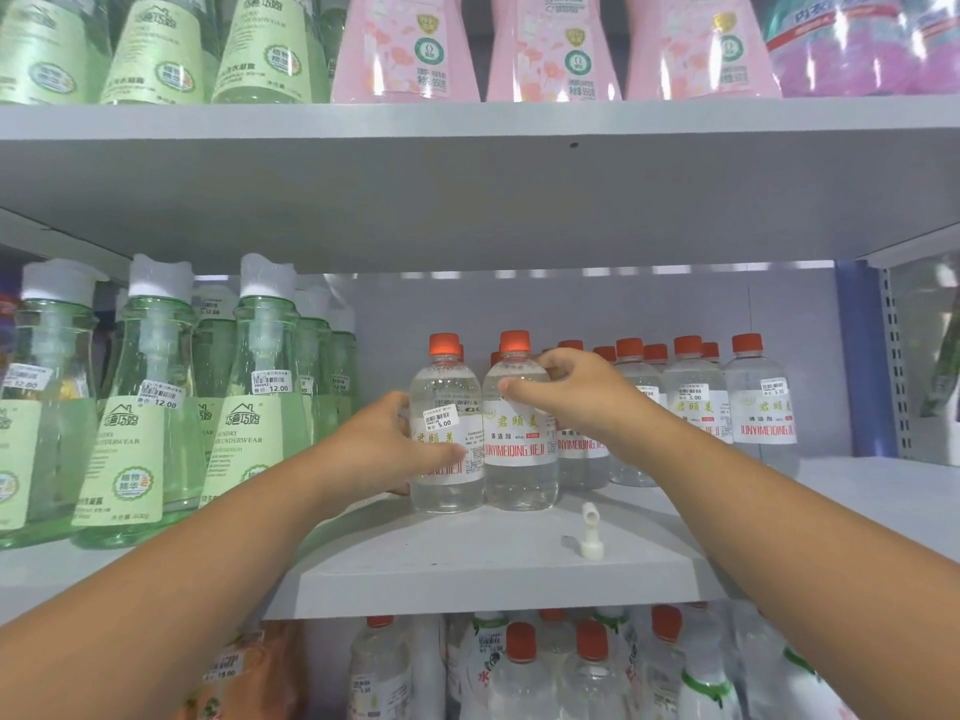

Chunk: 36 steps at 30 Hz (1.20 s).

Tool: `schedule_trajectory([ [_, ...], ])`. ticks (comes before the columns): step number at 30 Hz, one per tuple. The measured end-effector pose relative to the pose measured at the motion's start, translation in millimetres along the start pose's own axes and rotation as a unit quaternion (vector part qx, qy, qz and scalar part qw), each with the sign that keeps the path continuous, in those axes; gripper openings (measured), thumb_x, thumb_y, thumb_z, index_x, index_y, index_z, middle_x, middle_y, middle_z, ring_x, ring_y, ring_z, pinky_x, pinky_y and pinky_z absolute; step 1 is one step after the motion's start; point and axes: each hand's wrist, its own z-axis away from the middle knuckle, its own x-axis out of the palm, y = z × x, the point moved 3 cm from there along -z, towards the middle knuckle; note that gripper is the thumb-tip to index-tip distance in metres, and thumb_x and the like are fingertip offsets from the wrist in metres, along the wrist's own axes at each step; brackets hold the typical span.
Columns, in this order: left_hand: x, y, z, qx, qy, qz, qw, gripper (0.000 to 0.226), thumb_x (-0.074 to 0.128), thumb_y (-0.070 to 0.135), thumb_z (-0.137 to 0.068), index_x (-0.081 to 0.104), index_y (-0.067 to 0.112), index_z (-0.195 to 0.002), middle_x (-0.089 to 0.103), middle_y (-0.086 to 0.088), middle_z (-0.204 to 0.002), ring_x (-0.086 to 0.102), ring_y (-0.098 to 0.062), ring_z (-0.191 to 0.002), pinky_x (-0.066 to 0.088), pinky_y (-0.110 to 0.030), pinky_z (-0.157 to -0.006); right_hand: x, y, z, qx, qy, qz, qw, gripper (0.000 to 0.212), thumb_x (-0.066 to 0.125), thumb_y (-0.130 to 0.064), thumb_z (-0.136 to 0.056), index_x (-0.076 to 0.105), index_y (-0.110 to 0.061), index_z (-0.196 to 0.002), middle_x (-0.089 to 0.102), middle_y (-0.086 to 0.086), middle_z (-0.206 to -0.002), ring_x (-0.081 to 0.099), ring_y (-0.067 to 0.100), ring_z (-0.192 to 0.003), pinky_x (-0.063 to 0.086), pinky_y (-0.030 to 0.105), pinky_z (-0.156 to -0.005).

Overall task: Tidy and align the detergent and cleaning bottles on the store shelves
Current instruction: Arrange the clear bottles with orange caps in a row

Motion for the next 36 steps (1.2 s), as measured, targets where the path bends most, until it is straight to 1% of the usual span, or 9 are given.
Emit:
schedule_trajectory([
  [15, -2, -4, -1, -0.029, -0.017, -0.002, 0.999, 0.056, 0.091, 0.034, -0.073, 0.057, 0.03, -0.117, 0.073, 0.009, -0.106, 0.076, -0.004, -0.082, 0.066, -0.039, -0.071, -1, 2, 6, 0.013, -0.036, 0.024, 0.999, 0.033, 0.084, -0.047, -0.08, 0.069, -0.033, -0.106, 0.079, -0.015, -0.094, 0.076, 0.004, -0.082, 0.058, 0.029, -0.069],
  [19, -2, 3, 5, -0.027, -0.03, -0.014, 0.999, 0.057, 0.087, 0.032, -0.079, 0.056, 0.024, -0.126, 0.071, 0.004, -0.115, 0.075, -0.013, -0.093, 0.065, -0.042, -0.079, -1, -8, 15, 0.01, -0.041, 0.039, 0.998, 0.022, 0.08, -0.045, -0.085, 0.065, -0.034, -0.097, 0.073, -0.016, -0.087, 0.072, -0.006, -0.07, 0.051, 0.012, -0.051],
  [22, -5, 24, 23, -0.021, 0.003, -0.088, 0.996, 0.069, 0.08, 0.044, -0.085, 0.048, 0.023, -0.143, 0.065, 0.007, -0.129, 0.069, -0.016, -0.103, 0.059, -0.04, -0.089, -6, -26, 35, 0.006, -0.038, 0.075, 0.996, 0.045, 0.074, -0.053, -0.088, 0.063, -0.028, -0.123, 0.067, -0.013, -0.117, 0.07, 0.001, -0.092, 0.054, 0.016, -0.07],
  [24, -12, 35, 52, 0.069, 0.132, -0.107, 0.983, 0.071, 0.073, 0.05, -0.088, 0.044, 0.026, -0.148, 0.062, 0.012, -0.129, 0.062, -0.009, -0.106, 0.053, -0.032, -0.092, -22, -39, 61, -0.016, 0.066, 0.033, 0.997, 0.061, 0.072, -0.051, -0.09, 0.056, -0.024, -0.142, 0.064, -0.008, -0.129, 0.066, 0.011, -0.109, 0.057, 0.028, -0.087],
  [26, -6, 33, 108, 0.239, 0.238, 0.005, 0.941, 0.044, 0.068, 0.044, -0.09, 0.059, 0.031, -0.132, 0.071, 0.013, -0.113, 0.067, -0.003, -0.1, 0.056, -0.023, -0.086, -39, -42, 119, -0.128, 0.182, -0.063, 0.973, 0.037, 0.068, -0.038, -0.094, 0.065, -0.026, -0.129, 0.072, -0.006, -0.11, 0.07, 0.013, -0.099, 0.061, 0.032, -0.082],
  [28, 27, 1, 162, 0.307, 0.22, 0.097, 0.921, 0.022, 0.067, 0.035, -0.092, 0.066, 0.036, -0.114, 0.075, 0.007, -0.095, 0.072, -0.01, -0.089, 0.057, -0.019, -0.074, -35, -22, 194, -0.226, 0.233, -0.132, 0.937, 0.015, 0.064, -0.027, -0.097, 0.071, -0.027, -0.111, 0.073, -0.002, -0.09, 0.072, 0.017, -0.08, 0.06, 0.027, -0.068],
  [31, 105, -72, 183, 0.131, 0.148, 0.149, 0.969, 0.021, 0.073, 0.029, -0.088, 0.068, 0.034, -0.107, 0.072, 0.01, -0.086, 0.069, -0.009, -0.078, 0.054, -0.016, -0.067, 16, 50, 260, -0.133, 0.215, -0.106, 0.962, 0.011, 0.064, -0.024, -0.096, 0.07, -0.033, -0.095, 0.072, -0.005, -0.086, 0.07, 0.015, -0.077, 0.055, 0.018, -0.068],
  [34, 168, -133, 158, -0.085, 0.06, 0.079, 0.991, 0.042, 0.081, 0.035, -0.085, 0.054, 0.03, -0.117, 0.064, 0.012, -0.115, 0.063, -0.011, -0.102, 0.055, -0.03, -0.091, 76, 129, 260, 0.083, 0.122, -0.054, 0.988, 0.029, 0.066, -0.011, -0.096, 0.062, -0.039, -0.102, 0.064, -0.01, -0.114, 0.064, 0.01, -0.107, 0.047, 0.006, -0.08],
  [36, 194, -158, 143, -0.126, 0.02, 0.046, 0.991, 0.06, 0.084, 0.048, -0.077, 0.048, 0.032, -0.122, 0.06, 0.011, -0.124, 0.062, -0.008, -0.108, 0.054, -0.034, -0.096, 95, 161, 255, 0.112, 0.152, 0.005, 0.982, 0.032, 0.063, -0.006, -0.097, 0.056, -0.032, -0.114, 0.055, -0.007, -0.124, 0.057, 0.007, -0.117, 0.039, 0.0, -0.086],
])
